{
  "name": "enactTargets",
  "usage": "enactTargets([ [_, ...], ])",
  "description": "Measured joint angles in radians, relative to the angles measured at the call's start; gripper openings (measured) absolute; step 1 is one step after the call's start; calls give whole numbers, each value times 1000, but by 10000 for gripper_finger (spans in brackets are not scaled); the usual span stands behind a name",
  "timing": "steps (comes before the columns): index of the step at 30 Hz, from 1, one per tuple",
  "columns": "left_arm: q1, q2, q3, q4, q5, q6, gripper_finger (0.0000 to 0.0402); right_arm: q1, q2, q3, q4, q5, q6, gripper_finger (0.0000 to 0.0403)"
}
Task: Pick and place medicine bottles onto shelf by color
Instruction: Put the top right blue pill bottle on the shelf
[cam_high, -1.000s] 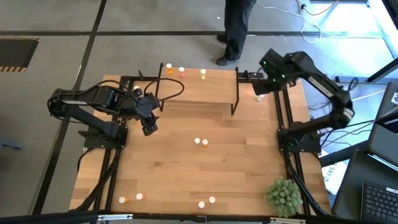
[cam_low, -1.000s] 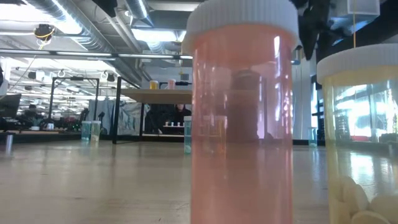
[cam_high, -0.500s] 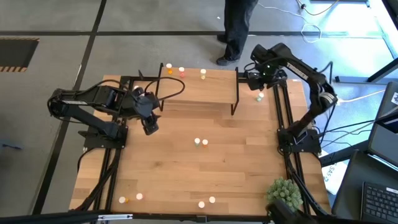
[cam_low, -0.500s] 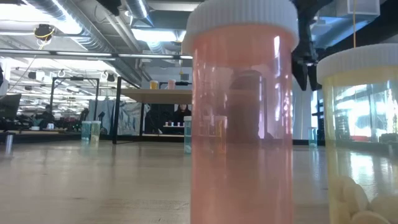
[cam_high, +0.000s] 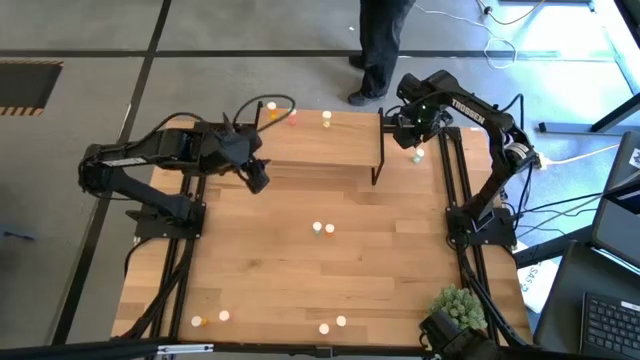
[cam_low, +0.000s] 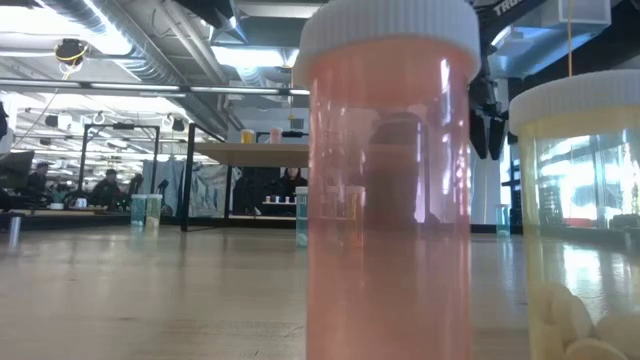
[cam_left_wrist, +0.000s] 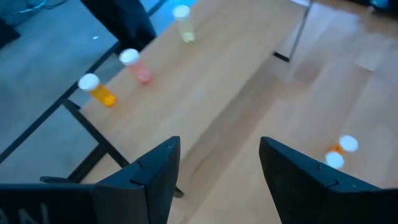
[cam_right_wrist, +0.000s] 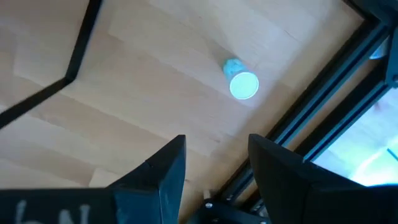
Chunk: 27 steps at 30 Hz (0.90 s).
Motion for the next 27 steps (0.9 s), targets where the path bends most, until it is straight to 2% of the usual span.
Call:
enactTargets([
  [11,91,0,0,2,-16,9,215,-13,0,0,2,1,27,177],
  [27,99,0,0,1,-5,8,215,-13,0,0,6,1,30,177],
])
